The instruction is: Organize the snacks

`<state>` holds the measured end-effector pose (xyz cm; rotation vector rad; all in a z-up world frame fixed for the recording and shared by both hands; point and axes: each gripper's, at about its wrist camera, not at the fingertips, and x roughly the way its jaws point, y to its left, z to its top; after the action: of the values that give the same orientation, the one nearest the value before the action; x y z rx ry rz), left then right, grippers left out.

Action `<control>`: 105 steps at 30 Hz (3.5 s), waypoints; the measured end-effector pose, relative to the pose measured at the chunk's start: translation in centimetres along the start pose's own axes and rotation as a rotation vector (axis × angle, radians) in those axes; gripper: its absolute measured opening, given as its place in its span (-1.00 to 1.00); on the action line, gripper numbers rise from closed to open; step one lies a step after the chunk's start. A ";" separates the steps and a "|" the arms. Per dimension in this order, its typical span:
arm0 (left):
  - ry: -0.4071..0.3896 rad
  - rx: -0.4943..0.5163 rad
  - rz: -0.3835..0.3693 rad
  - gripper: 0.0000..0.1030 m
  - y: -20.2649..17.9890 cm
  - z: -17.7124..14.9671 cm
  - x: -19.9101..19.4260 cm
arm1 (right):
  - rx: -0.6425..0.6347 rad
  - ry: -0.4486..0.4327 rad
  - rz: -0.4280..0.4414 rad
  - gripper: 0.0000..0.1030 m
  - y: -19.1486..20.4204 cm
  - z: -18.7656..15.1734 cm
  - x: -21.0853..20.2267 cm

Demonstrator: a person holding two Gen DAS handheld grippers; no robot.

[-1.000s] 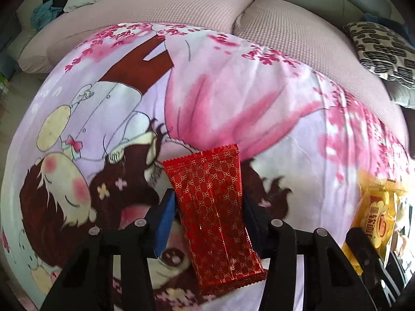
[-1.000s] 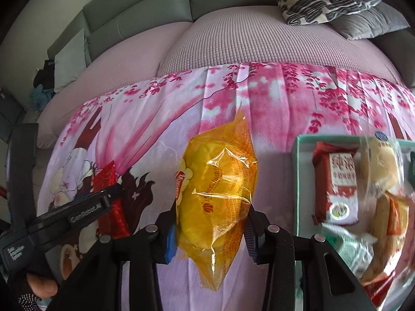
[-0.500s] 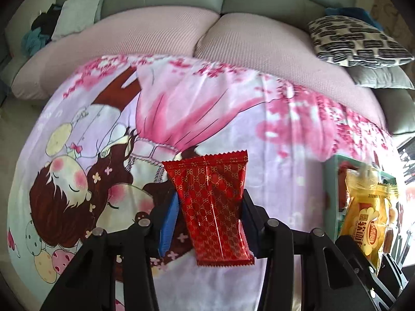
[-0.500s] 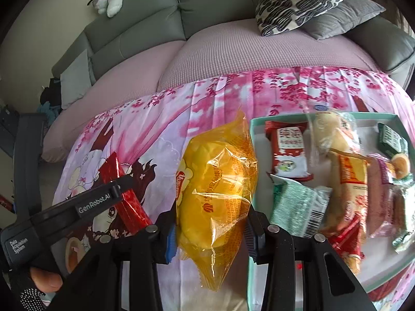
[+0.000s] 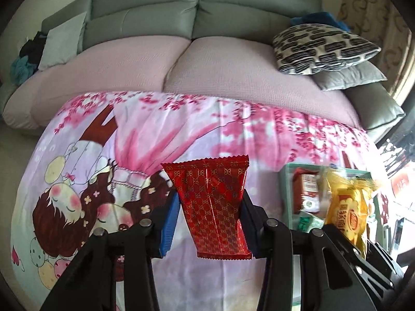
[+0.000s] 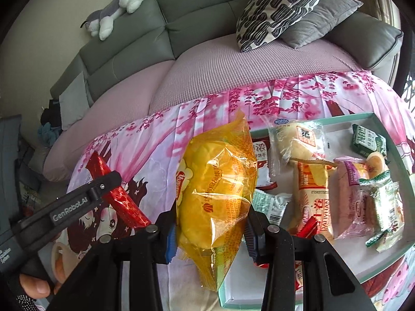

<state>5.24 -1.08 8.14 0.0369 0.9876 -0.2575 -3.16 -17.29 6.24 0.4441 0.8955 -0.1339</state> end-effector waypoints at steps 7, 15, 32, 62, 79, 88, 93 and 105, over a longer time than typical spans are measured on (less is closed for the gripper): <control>-0.010 0.070 -0.107 -0.11 -3.5 -0.2 -1.4 | 0.067 -0.055 -0.061 -0.15 -3.4 0.7 -2.4; 0.057 0.136 -0.217 -0.11 -7.3 -1.5 -0.6 | 0.165 -0.079 -0.195 -0.15 -9.0 0.5 -4.9; 0.142 0.226 -0.267 -0.11 -11.7 -4.4 1.8 | 0.167 0.008 -0.241 -0.15 -10.9 -1.1 -4.1; 0.153 -0.011 -0.153 0.85 -4.8 -4.1 2.3 | 0.113 0.011 -0.281 1.00 -9.7 -1.2 -2.7; 0.235 -0.119 -0.039 0.85 -1.1 -7.1 5.1 | 0.086 0.005 -0.283 1.00 -8.5 -2.8 -3.6; 0.206 -0.054 -0.088 0.85 -3.7 -7.1 5.8 | 0.093 -0.008 -0.274 1.00 -8.6 -3.0 -4.2; 0.199 -0.109 -0.064 0.85 -2.2 -6.9 5.6 | 0.096 -0.007 -0.273 1.00 -8.7 -3.0 -4.2; 0.211 0.026 -0.236 0.40 -6.4 -6.4 5.2 | 0.105 -0.020 -0.266 1.00 -8.8 -2.9 -4.7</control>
<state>1.24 -7.35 0.80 -0.0296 1.1996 -0.4904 -10.77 -24.28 5.55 0.4186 0.9282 -0.4301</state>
